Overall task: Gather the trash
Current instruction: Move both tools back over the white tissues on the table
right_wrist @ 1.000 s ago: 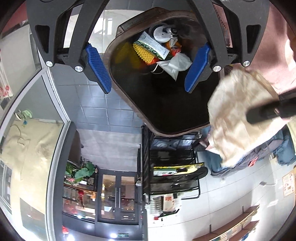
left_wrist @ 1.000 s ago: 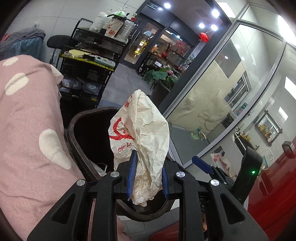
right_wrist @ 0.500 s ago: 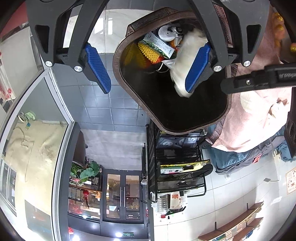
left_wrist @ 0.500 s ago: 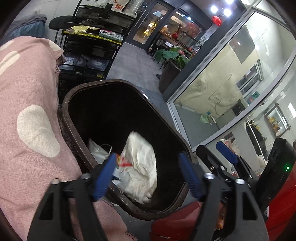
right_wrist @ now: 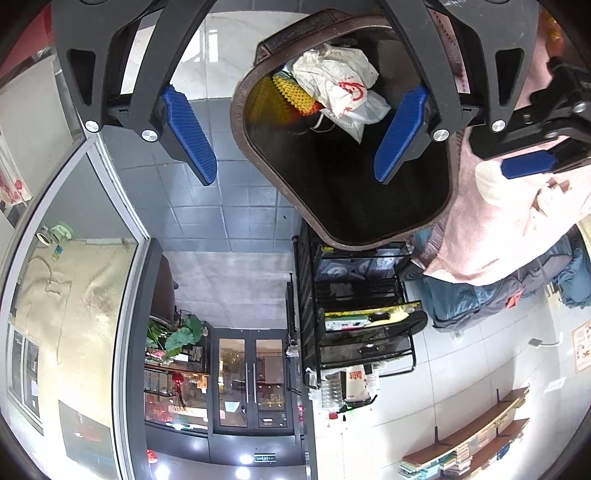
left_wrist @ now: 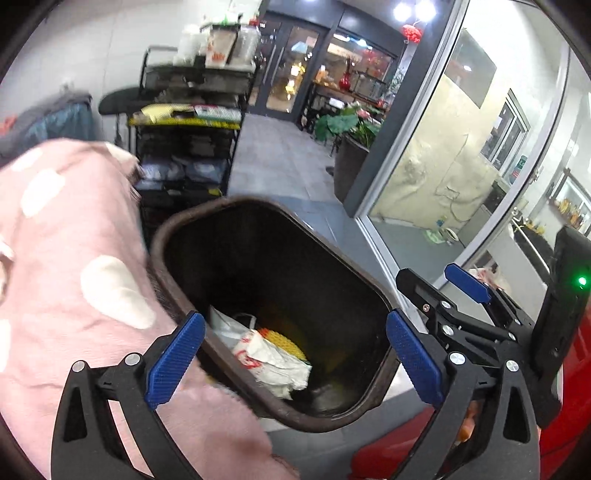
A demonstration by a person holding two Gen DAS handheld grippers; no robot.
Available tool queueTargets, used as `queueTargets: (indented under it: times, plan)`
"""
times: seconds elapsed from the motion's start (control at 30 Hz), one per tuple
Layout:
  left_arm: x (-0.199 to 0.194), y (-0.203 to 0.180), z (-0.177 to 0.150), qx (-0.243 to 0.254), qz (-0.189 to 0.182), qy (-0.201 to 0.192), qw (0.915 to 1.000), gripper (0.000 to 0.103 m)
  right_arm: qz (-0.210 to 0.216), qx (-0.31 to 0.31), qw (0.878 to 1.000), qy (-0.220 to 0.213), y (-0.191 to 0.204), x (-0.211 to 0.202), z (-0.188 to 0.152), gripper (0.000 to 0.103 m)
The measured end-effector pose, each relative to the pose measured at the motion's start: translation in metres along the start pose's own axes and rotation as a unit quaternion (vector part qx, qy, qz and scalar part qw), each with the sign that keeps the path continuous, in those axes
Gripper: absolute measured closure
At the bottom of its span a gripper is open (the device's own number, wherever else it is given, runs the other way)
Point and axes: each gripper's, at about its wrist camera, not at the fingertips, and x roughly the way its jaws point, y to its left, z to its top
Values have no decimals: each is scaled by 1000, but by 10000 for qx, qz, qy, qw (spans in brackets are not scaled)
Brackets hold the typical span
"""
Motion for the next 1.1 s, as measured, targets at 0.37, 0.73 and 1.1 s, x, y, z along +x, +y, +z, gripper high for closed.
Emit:
queueTargets:
  times: [0.37, 0.73, 1.1]
  plan:
    - [-65, 20, -10, -62, 218, -518, 9984, 6, 793, -16, 9969, -1, 34, 0, -3, 11]
    - [-127, 66, -31, -262, 950, -966, 9904, 6, 1922, -692, 9789, 97, 123, -3, 1, 10]
    - [-180, 142, -66, -884, 1959, -1088, 9706, 6, 2734, -1536, 9495, 132, 222, -19, 14, 10]
